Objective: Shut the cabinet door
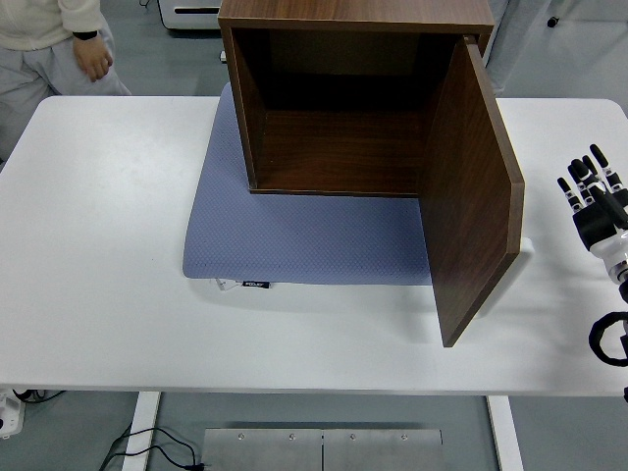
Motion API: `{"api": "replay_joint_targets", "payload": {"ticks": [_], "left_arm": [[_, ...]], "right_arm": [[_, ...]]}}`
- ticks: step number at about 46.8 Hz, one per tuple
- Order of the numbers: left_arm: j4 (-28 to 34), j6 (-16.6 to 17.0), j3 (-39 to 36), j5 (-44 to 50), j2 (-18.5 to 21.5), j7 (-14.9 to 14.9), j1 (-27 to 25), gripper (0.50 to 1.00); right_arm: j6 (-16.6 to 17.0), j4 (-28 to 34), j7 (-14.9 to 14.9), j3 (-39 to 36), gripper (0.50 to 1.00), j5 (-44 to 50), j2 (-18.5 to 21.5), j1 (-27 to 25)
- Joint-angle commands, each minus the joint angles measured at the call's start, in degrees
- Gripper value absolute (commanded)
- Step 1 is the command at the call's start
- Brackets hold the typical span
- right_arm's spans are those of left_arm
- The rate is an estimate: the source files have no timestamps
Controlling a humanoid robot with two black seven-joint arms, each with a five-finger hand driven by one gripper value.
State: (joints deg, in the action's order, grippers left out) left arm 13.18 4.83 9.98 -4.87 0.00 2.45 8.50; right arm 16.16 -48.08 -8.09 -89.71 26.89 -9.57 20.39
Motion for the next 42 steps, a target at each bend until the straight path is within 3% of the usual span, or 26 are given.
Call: {"api": "replay_joint_targets", "payload": {"ticks": [1,42], "left_arm": [[0.01,0.0,-0.05,-0.05,0.0,0.01,0.47,1.0],[0.01,0.0,-0.05,-0.05,0.0,0.01,0.99,1.0]], "right_arm": [[0.01,0.01,0.01,-0.02,1.0,0.0,-0.1,0.09],[0.01,-0.17,0.01,0.07,1.0,0.0,0.08,0.35]]}}
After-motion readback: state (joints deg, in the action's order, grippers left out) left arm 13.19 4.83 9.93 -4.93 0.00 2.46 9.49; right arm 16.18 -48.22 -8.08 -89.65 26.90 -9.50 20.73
